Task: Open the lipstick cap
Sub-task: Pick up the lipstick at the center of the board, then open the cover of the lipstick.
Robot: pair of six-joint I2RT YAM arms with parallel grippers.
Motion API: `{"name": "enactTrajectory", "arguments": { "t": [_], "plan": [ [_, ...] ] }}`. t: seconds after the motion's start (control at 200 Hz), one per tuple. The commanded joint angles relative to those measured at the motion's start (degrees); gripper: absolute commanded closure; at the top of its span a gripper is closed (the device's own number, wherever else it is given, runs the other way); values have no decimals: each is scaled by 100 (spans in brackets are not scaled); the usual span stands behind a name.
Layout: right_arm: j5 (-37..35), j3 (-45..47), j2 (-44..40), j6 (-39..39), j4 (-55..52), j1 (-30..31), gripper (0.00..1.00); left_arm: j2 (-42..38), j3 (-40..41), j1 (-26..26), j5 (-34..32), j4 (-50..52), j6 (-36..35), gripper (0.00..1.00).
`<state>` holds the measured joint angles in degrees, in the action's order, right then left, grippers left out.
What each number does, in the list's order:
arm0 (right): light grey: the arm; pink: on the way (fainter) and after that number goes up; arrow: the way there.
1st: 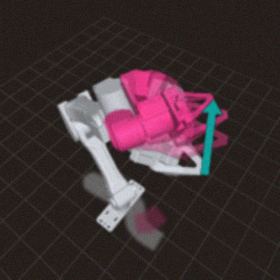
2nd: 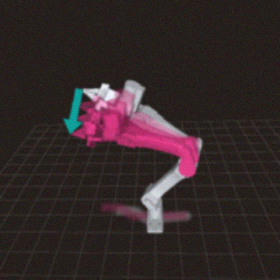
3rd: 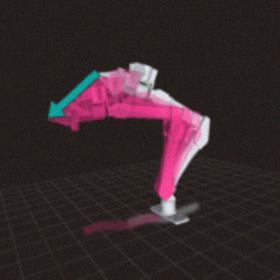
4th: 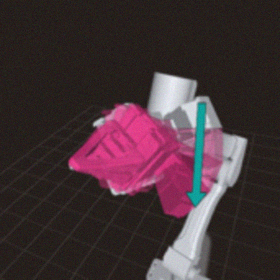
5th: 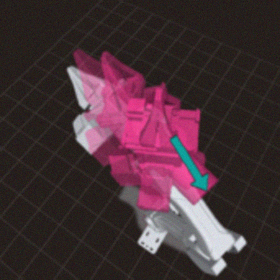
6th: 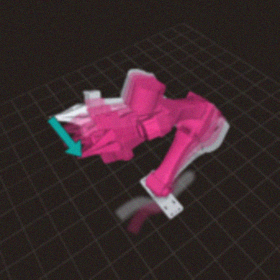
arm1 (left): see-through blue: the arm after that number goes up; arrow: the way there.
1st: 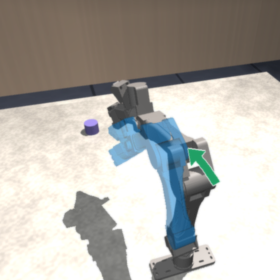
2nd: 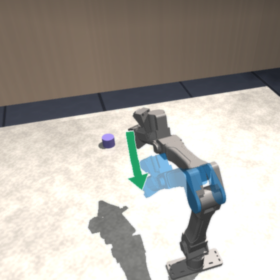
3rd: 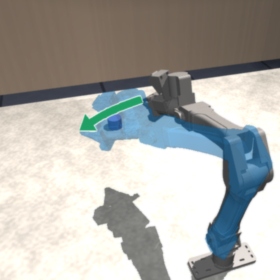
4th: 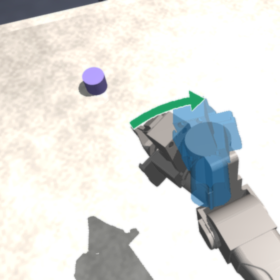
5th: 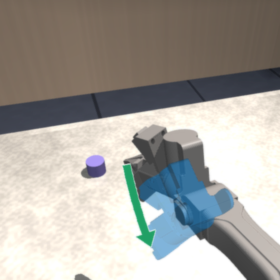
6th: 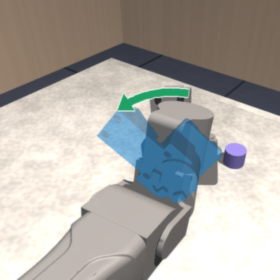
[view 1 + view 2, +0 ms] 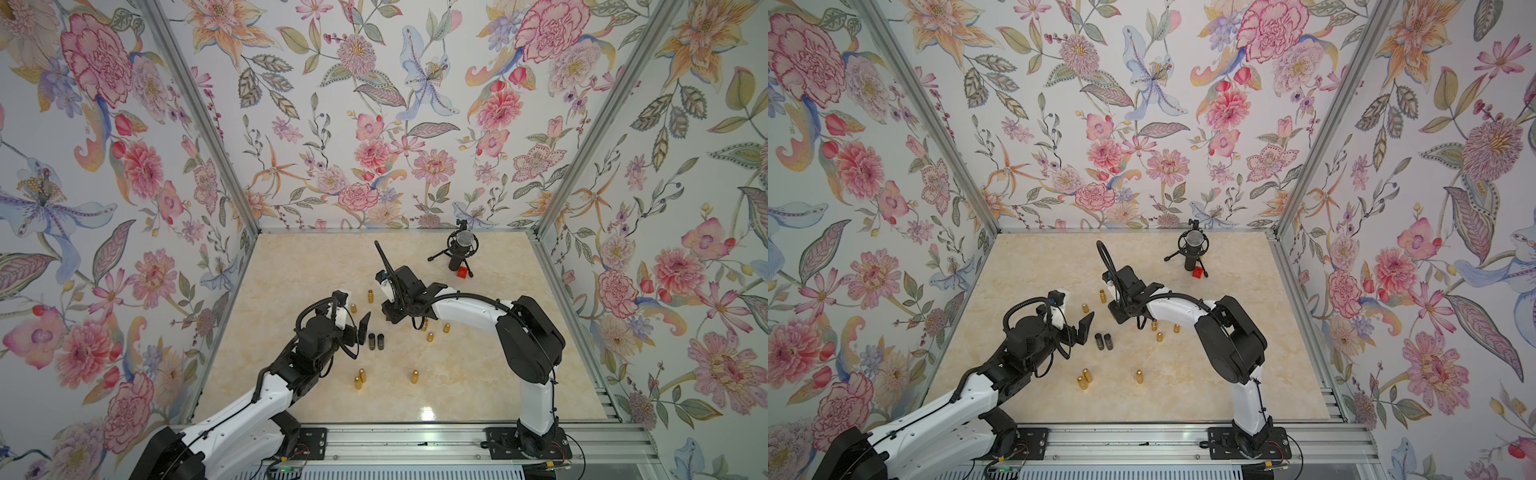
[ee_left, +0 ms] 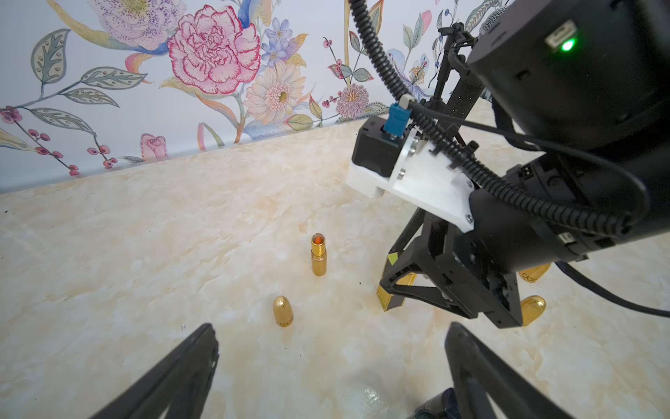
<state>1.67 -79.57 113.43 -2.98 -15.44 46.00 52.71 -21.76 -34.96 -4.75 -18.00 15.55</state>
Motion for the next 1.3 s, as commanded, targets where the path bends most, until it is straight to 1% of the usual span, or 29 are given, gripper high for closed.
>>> {"name": "enactTrajectory", "arguments": {
  "t": [0.0,0.02,0.05,0.09,0.23,0.37,0.55,0.726,0.851,1.021,1.111,1.246,1.296],
  "plan": [
    [-71,-164,72,106,-108,31,64,-24,107,84,43,7,141,1],
    [-76,-162,68,105,-108,31,65,-24,110,85,44,7,141,1],
    [-71,-158,49,100,-113,29,69,-24,123,85,42,-1,139,1],
    [-85,-156,34,89,-108,30,72,-24,128,86,40,-2,141,1],
    [-33,-123,-43,38,-108,34,72,-42,137,100,52,-11,150,1],
    [34,-40,-308,-141,-123,19,73,-37,113,103,67,-11,75,1],
    [39,101,-881,-744,-439,-97,73,29,66,103,251,-212,-285,1],
    [190,218,-1555,-1430,-980,-274,72,245,-3,-24,676,-753,-740,3],
    [311,171,-1989,-1799,-1388,-308,71,609,-83,-309,992,-1214,-1105,5],
    [527,61,-2426,-2195,-1726,-274,71,1460,-540,-723,1141,-1300,-1577,10],
    [569,36,-2560,-2336,-1806,-225,71,1814,-640,-883,1128,-1595,-1669,14],
    [702,55,-2633,-2535,-1857,-146,71,2250,-830,-931,1162,-1921,-1652,18],
    [721,53,-2642,-2596,-1857,-107,71,2374,-886,-948,1168,-2009,-1652,22]
  ]
}}
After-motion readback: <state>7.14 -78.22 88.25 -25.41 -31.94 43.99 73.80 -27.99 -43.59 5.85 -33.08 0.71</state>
